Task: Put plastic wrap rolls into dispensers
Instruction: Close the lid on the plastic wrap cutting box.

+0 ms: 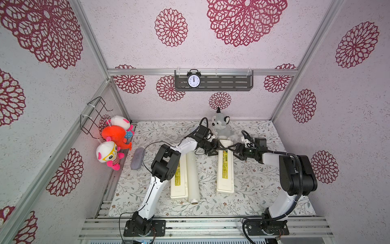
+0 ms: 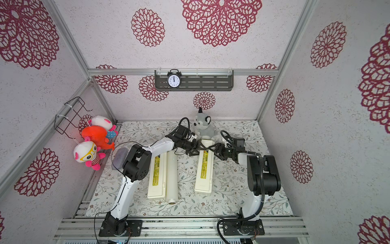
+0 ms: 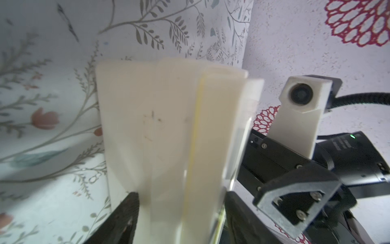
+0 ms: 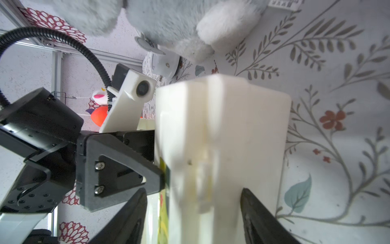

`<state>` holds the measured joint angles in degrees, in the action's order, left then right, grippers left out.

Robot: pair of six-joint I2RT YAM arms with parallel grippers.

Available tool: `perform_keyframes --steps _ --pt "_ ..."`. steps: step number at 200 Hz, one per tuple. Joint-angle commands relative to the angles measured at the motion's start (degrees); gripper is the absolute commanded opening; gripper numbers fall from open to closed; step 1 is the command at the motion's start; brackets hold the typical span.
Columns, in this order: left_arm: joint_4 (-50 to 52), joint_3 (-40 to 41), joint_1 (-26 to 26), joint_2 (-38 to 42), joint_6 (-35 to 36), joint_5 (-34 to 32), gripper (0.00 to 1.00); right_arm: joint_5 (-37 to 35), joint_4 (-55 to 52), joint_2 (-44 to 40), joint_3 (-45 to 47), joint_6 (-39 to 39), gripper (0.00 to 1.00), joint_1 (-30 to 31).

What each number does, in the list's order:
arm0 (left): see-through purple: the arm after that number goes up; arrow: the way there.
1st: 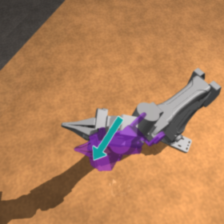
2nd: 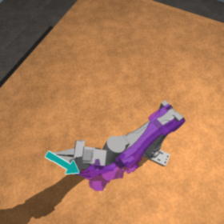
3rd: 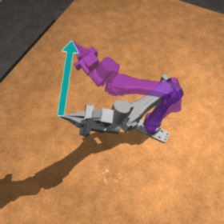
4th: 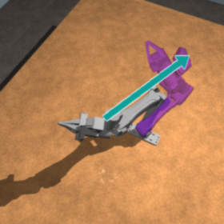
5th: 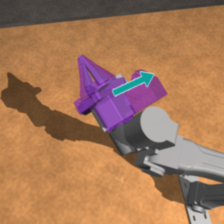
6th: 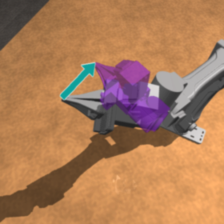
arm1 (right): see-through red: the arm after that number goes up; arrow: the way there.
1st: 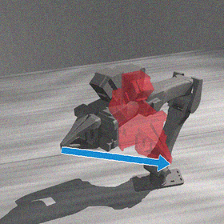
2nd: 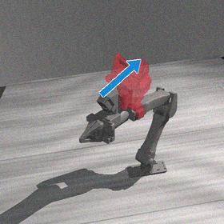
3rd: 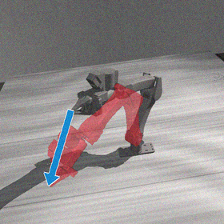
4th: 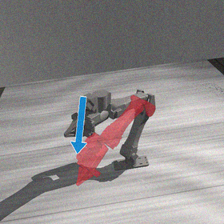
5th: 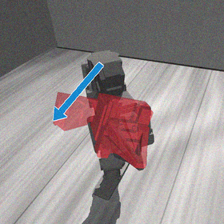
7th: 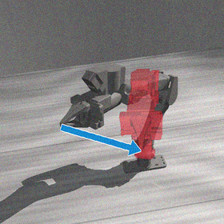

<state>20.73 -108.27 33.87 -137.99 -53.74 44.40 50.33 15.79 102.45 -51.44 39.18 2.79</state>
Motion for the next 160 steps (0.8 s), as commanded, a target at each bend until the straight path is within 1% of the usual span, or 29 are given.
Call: perform_keyframes --steps 1,14,40,50,56,78,90,102,110,138,160 --pt "3.7 -0.7 3.3 -3.6 1.7 -2.0 0.64 5.0 3.6 1.0 -1.7 0.8 0.66 2.8" --pt "3.5 -0.2 3.3 -3.9 1.7 -2.1 0.63 5.0 3.9 1.4 -1.6 1.0 0.63 2.8" --pt "3.1 1.2 2.9 -3.8 1.7 -2.0 0.58 4.2 2.0 2.0 -2.2 0.3 0.62 2.8" --pt "2.8 2.6 2.5 -3.1 1.8 -2.2 0.57 2.5 -0.7 1.9 -2.8 -1.6 0.62 2.8" --pt "2.6 3.5 2.1 -2.6 1.9 -2.4 0.57 1.3 -3.7 1.6 -3.4 -3.5 0.66 2.9" --pt "1.1 7.0 0.9 -0.4 1.8 -2.6 0.6 -6.7 -16.7 -0.1 -6.7 -12.2 0.76 4.2" --pt "0.3 7.9 0.4 0.6 1.7 -2.2 0.62 -10.9 -21.7 -1.0 -8.2 -15.1 0.79 5.4" --pt "-0.7 8.6 0.1 1.4 1.2 -1.7 0.62 -15.1 -25.4 -1.8 -9.6 -16.7 0.81 6.6" --pt "-2.3 9.3 -0.1 2.0 0.2 -1.1 0.62 -18.5 -28.2 -2.4 -10.9 -17.7 0.85 7.6" --pt "-11.6 13.8 -1.5 6.4 -5.4 0.3 0.64 -32.1 -38.3 -3.2 -16.1 -21.2 0.94 12.2" --pt "-14.8 16.5 -2.8 10.5 -7.0 -0.3 0.65 -38.5 -43.2 -3.0 -19.0 -21.4 0.97 14.9"
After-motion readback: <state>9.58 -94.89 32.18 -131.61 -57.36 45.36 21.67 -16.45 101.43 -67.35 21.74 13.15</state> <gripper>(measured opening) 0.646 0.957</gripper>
